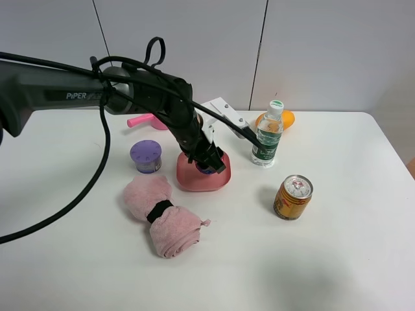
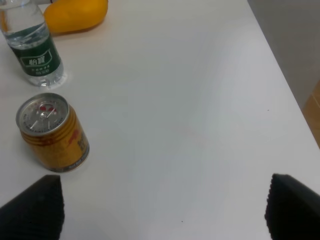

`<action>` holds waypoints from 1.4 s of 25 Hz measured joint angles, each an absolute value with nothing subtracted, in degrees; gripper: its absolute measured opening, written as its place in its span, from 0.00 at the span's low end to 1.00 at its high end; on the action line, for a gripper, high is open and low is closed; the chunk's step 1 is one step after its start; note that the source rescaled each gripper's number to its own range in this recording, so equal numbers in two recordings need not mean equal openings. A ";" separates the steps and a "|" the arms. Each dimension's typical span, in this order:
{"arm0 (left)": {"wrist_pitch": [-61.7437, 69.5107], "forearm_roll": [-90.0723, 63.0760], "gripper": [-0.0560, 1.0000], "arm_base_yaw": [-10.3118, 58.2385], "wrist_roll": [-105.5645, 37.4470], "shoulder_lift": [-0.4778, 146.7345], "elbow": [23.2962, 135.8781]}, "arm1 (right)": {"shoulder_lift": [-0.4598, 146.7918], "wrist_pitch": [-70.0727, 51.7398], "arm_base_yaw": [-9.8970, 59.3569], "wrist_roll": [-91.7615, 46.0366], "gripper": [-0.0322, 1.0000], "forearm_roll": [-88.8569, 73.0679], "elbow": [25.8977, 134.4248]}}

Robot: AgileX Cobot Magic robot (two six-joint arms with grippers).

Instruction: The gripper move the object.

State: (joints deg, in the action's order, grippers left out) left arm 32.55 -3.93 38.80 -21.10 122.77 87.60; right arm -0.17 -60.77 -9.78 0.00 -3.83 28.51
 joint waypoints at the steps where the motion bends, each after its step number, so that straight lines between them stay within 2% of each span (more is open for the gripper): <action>1: 31.88 -3.93 0.06 38.80 -21.29 123.30 87.60 | -0.17 -60.77 -9.78 0.00 1.00 -3.83 28.51; 12: 29.94 -3.93 0.06 38.80 -23.75 125.35 87.60 | -0.17 -60.77 -9.78 0.00 1.00 -3.83 28.51; 13: 29.79 -3.93 0.11 38.80 -23.80 125.35 87.60 | -0.17 -60.77 -9.78 0.00 1.00 -3.83 28.51; 16: 28.44 -3.65 0.48 38.80 -23.80 125.35 87.60 | -0.17 -60.77 -9.78 0.00 1.00 -3.83 28.51; 18: 27.98 -2.30 0.70 38.80 -23.74 125.35 87.60 | -0.17 -60.77 -9.78 0.00 1.00 -3.83 28.51; 20: 28.16 0.00 0.82 38.80 -23.15 125.35 87.60 | -0.17 -60.77 -9.78 0.00 1.00 -3.83 28.51; 22: 29.27 2.29 0.86 38.80 -21.86 124.84 87.60 | -0.17 -60.77 -9.78 0.00 1.00 -3.83 28.51; 27: 37.87 7.89 0.87 38.80 -15.52 118.70 87.60 | -0.17 -60.77 -9.78 0.00 1.00 -3.83 28.51; 35: 48.57 14.77 0.87 38.80 -12.34 96.55 87.60 | -0.17 -60.77 -9.78 0.00 1.00 -3.83 28.51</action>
State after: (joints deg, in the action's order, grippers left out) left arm 48.57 14.77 38.80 -12.34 96.55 87.60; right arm -0.17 -60.77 -9.78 0.00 -3.83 28.51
